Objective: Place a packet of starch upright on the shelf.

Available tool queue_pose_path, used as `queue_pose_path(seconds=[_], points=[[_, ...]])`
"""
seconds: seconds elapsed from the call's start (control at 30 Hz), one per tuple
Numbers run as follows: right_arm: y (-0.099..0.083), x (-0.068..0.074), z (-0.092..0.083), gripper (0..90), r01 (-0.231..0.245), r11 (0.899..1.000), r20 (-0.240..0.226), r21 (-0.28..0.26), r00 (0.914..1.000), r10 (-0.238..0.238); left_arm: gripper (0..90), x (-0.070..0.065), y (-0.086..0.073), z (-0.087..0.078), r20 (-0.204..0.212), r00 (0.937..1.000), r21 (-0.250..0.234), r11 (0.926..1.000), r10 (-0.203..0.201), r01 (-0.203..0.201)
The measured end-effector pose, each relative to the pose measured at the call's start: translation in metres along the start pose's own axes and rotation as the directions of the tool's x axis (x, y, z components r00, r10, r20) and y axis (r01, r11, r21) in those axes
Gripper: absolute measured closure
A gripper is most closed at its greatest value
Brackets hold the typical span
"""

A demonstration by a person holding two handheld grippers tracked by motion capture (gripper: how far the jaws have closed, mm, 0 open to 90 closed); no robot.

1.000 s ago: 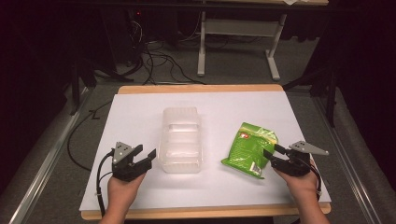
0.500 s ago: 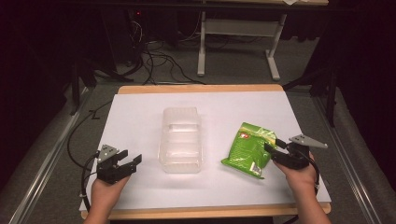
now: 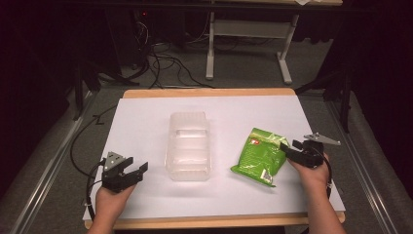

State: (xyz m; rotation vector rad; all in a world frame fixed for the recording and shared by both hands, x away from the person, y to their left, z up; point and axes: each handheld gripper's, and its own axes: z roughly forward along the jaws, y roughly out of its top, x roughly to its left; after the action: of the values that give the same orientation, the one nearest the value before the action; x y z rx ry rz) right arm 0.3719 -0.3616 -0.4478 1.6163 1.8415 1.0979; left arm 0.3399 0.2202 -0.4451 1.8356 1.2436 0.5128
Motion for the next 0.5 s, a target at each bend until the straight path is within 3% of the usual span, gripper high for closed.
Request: queue_pose_path(seconds=[0.03,0.33,0.5], points=[[-0.002,-0.004,0.007,31.7,-0.013,0.999,-0.001,0.048,0.9999,0.013,37.2,-0.001,0.000,0.001,-0.004,1.0000,0.005,1.0000,0.006,-0.006],[0.001,-0.008,0.032,26.0,-0.040,0.996,0.002,0.074,0.9992,0.040,37.1,-0.006,-0.002,0.001,-0.004,0.9993,0.011,0.9992,0.038,-0.038],[-0.003,-0.018,0.037,24.7,-0.106,0.988,-0.031,0.116,0.9934,0.110,37.1,-0.007,-0.002,0.002,-0.007,0.9992,0.019,0.9990,0.039,-0.039]])
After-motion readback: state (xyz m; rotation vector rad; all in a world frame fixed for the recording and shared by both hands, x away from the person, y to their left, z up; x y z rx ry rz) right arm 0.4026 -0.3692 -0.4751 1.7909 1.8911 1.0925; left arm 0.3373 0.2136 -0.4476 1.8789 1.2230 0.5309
